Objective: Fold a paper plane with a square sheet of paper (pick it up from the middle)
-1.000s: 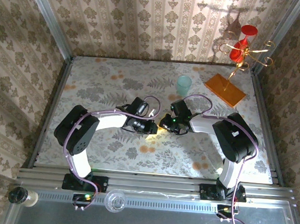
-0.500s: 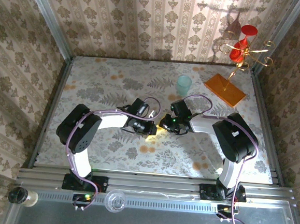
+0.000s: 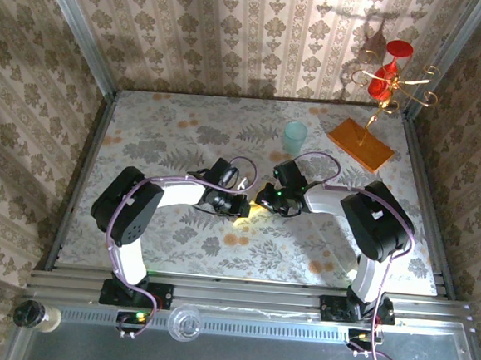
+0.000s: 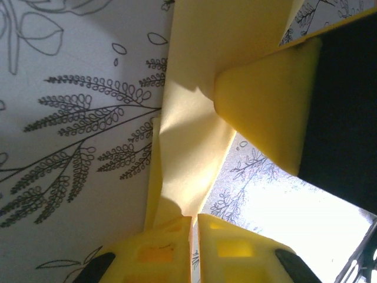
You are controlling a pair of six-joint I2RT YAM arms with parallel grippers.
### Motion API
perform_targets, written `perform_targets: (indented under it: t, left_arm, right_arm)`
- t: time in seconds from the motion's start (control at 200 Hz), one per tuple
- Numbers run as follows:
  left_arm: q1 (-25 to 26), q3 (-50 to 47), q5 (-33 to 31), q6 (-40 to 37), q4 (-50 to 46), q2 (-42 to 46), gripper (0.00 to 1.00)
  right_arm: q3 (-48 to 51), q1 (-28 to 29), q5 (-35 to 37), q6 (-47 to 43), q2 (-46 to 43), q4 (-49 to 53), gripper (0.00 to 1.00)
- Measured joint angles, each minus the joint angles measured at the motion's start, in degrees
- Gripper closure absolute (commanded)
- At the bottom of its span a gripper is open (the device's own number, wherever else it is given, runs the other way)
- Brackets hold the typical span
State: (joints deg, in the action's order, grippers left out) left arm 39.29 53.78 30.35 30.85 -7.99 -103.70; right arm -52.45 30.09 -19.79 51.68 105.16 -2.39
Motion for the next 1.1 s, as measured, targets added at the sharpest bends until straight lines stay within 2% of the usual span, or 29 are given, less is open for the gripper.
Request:
perform_targets:
  t: [0.61, 1.1]
  left_arm:
    - [-1.8, 0.6, 1.3, -5.5, -3.6, -0.4, 0.91]
    - [-3.0, -1.6, 1.1, -12.0, -11.4, 3.1, 0.94]
  right_arm:
    - [-2.3, -0.1, -0.2, -0.3, 1.1, 3.5, 0.85]
    - [-2.8, -0.1, -0.2, -0.5, 1.4, 4.2, 0.85]
